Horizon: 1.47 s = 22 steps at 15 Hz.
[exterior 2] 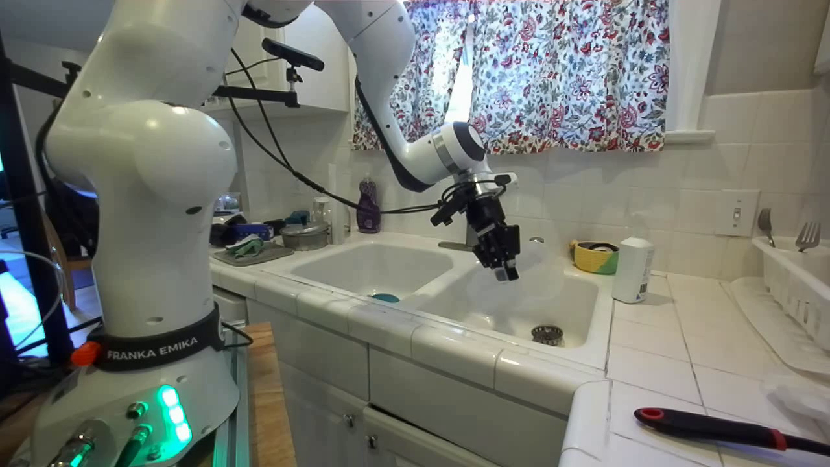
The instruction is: Pick up the jar from the sink and put it on the right side of the sink
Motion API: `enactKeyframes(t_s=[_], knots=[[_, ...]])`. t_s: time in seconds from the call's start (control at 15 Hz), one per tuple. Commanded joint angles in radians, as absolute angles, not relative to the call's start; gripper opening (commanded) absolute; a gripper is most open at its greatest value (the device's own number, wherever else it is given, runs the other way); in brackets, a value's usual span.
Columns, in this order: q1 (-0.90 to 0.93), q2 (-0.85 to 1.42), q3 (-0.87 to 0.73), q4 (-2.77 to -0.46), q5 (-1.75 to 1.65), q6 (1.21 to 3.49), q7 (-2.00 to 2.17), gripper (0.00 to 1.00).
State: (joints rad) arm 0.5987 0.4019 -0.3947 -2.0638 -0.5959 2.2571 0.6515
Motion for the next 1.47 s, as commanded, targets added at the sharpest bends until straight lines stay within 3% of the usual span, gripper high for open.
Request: enactKeyframes(t_s=[0.0, 0.6, 1.4], knots=[[0.532, 0.3, -0.27, -2.071, -0.75, 2.048, 0.738, 0.08], [0.323, 0.272, -0.028, -2.048, -1.016, 1.626, 0.769, 0.08], [0.156, 0.336, -0.01, -2.055, -1.365, 1.54, 0.898, 0.08]])
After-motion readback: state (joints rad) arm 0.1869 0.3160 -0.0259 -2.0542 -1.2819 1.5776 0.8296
